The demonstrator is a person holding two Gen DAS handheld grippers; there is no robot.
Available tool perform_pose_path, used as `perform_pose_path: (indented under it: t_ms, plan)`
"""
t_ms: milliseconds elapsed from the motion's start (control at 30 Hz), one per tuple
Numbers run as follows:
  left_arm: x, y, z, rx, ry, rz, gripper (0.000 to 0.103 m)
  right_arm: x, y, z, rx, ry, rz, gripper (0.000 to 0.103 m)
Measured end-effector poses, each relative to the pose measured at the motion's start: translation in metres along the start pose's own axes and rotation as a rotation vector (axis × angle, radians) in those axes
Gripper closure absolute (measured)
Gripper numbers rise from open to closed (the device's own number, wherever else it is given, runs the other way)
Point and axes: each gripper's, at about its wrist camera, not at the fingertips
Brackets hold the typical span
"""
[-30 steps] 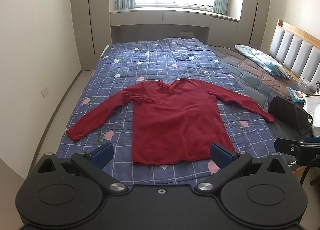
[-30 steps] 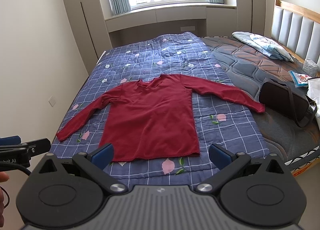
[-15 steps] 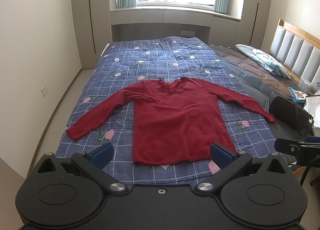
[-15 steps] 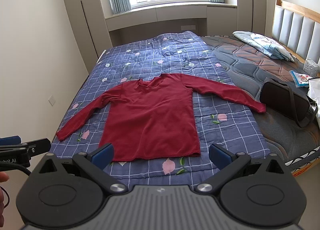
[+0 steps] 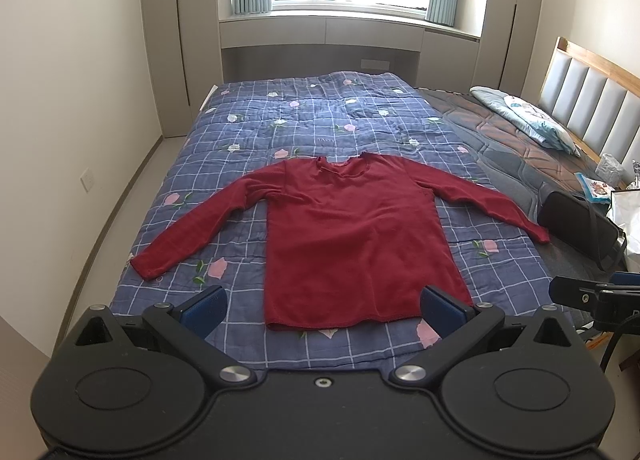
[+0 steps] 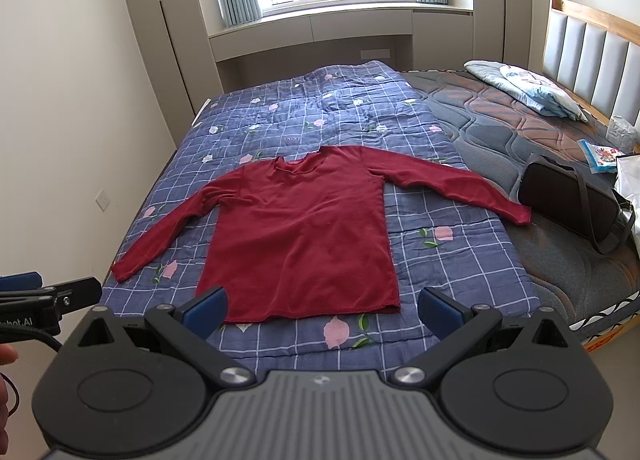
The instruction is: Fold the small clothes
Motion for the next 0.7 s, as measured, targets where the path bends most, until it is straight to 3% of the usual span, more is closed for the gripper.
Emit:
perform_pose_path:
  t_ms: [700]
  plan:
    - [0.01, -0.0012, -0.0031, 0.002, 0.013, -0.009, 0.001, 0.0086, -0.0019, -0.0024, 0.007, 0.012, -0.004, 0.0]
Point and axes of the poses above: each gripper's, at about its wrist camera, not at the fingertips, and x roughly the way its jaws point, y to its left, z to its top, and after that the axes turned 4 degrees about x, right-handed
